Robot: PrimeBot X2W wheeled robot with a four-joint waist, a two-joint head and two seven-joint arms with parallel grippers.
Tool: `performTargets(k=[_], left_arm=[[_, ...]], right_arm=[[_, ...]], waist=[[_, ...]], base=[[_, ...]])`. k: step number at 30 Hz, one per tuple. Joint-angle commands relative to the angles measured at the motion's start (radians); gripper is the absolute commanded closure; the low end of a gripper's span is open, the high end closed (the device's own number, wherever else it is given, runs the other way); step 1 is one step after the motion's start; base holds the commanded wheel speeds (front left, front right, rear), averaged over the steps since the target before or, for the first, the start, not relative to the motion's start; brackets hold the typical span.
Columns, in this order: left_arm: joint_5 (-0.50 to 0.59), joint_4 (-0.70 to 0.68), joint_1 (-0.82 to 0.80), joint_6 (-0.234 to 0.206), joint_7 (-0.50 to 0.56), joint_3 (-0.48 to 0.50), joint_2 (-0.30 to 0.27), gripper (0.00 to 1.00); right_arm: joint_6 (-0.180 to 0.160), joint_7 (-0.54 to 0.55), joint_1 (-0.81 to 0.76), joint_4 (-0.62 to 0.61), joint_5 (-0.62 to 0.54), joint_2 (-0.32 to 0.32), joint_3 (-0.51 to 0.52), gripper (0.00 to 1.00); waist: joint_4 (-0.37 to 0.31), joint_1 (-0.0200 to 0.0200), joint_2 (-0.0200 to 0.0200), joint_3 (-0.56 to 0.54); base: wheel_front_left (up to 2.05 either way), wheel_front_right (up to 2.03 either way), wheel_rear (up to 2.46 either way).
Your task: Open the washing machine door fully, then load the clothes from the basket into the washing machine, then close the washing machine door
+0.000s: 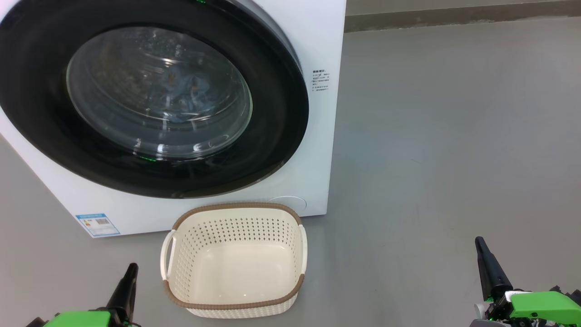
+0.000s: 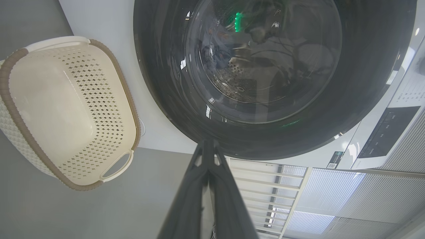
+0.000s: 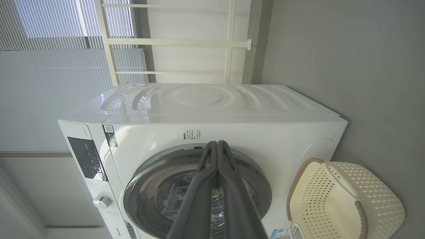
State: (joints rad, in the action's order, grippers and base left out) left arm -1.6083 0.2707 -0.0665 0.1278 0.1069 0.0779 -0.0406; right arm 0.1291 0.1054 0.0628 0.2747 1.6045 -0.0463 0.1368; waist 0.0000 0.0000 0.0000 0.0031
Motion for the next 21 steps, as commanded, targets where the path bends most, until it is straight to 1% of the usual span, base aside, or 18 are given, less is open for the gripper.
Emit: performTargets(k=[1, 21], left_arm=[[0.0, -0.026, -0.042, 0.003, 0.006, 0.036, -0.011, 1.0], [0.0, -0.026, -0.042, 0.003, 0.007, 0.036, -0.01, 1.0]], right_arm=[[0.002, 0.008, 0.045, -0.03, 0.003, -0.004, -0.022, 1.0], [0.002, 0.009, 0.045, -0.03, 0.003, -0.004, -0.022, 1.0]], waist=[[0.0, 0.0, 0.0, 0.0], [0.0, 0.0, 0.0, 0.0]], base=[[0.0, 0.0, 0.0], [0.0, 0.0, 0.0]])
